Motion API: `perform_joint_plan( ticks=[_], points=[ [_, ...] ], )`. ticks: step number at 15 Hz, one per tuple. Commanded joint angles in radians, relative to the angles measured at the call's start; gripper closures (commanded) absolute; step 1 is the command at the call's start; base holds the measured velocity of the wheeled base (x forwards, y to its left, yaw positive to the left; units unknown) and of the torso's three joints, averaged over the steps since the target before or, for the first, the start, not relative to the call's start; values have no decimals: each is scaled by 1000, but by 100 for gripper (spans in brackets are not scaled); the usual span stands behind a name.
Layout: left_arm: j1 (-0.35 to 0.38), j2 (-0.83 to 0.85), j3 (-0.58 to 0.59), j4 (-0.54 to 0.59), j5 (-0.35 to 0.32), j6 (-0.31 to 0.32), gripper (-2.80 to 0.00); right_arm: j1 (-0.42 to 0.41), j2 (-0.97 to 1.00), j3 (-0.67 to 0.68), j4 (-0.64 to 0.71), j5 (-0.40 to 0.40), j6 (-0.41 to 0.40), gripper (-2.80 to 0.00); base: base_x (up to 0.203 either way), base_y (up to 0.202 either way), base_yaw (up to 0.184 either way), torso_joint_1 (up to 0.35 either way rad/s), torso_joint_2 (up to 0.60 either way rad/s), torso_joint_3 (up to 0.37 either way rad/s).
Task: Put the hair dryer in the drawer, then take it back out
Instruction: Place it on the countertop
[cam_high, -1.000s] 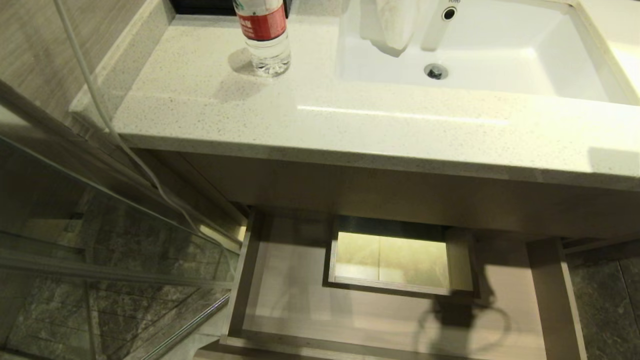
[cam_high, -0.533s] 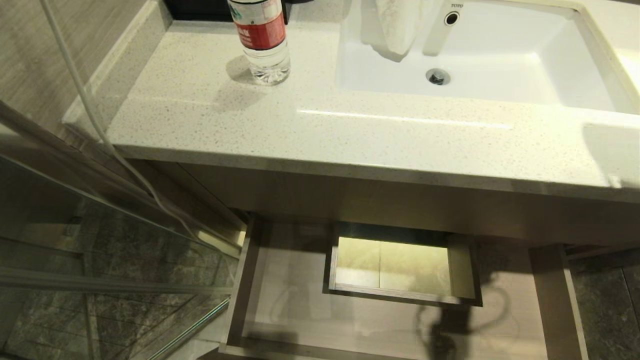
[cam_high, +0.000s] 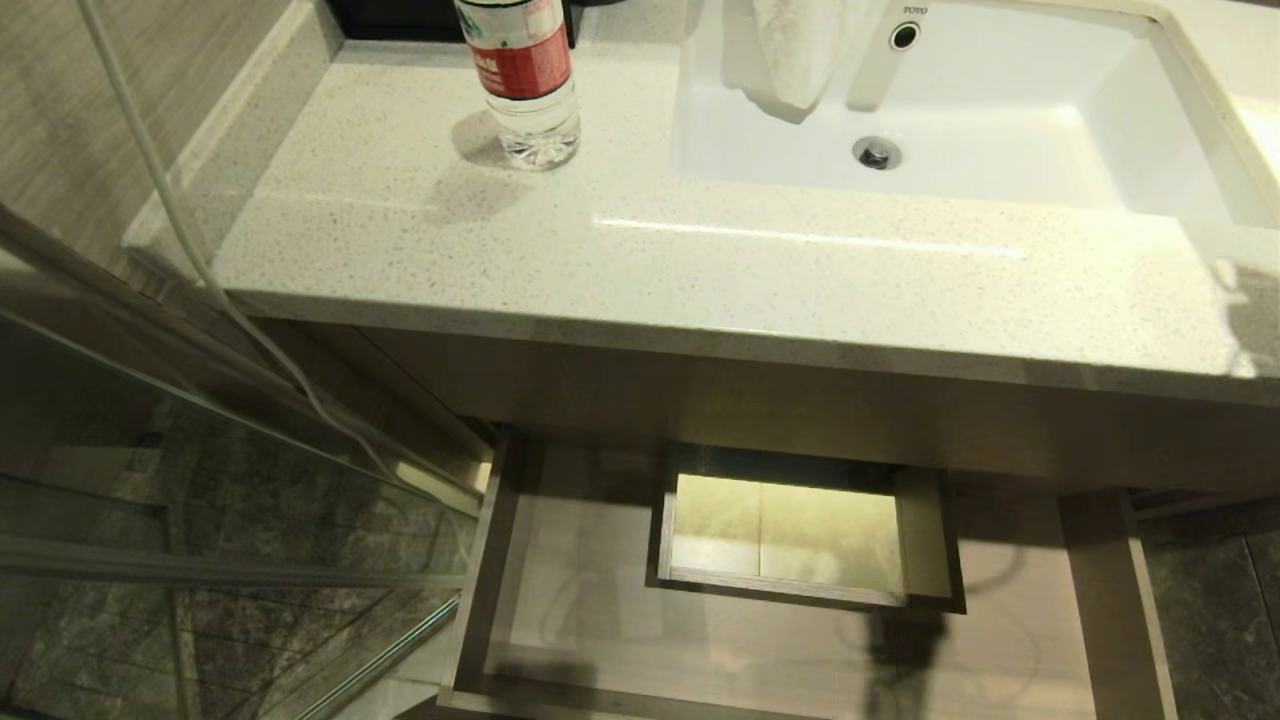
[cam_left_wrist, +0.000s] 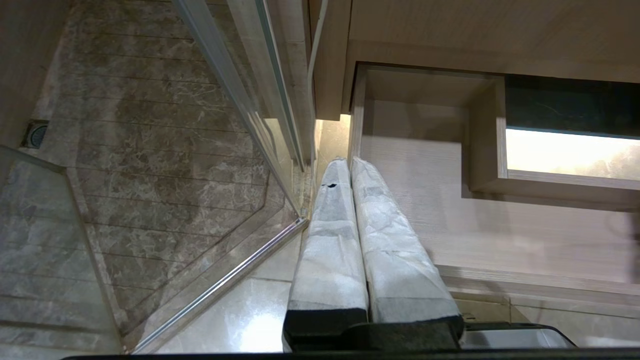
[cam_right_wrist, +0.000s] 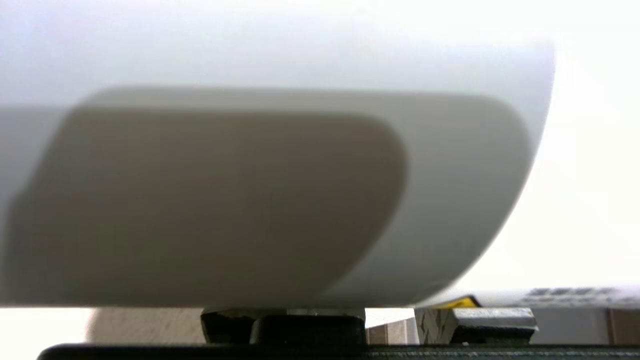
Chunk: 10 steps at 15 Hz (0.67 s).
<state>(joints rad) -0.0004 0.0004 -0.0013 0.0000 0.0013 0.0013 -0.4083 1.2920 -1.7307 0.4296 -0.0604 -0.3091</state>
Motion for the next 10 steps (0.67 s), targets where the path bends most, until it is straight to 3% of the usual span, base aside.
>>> perform_joint_plan(
  ticks=[1, 10],
  points=[
    [-1, 0, 1, 0, 0, 0, 0, -1, 60, -47, 0, -5, -2, 0, 0, 0, 0, 0, 0, 0],
    [-1, 0, 1, 0, 0, 0, 0, -1, 93, -125, -11, 11, -2, 0, 0, 0, 0, 0, 0, 0]
  ],
)
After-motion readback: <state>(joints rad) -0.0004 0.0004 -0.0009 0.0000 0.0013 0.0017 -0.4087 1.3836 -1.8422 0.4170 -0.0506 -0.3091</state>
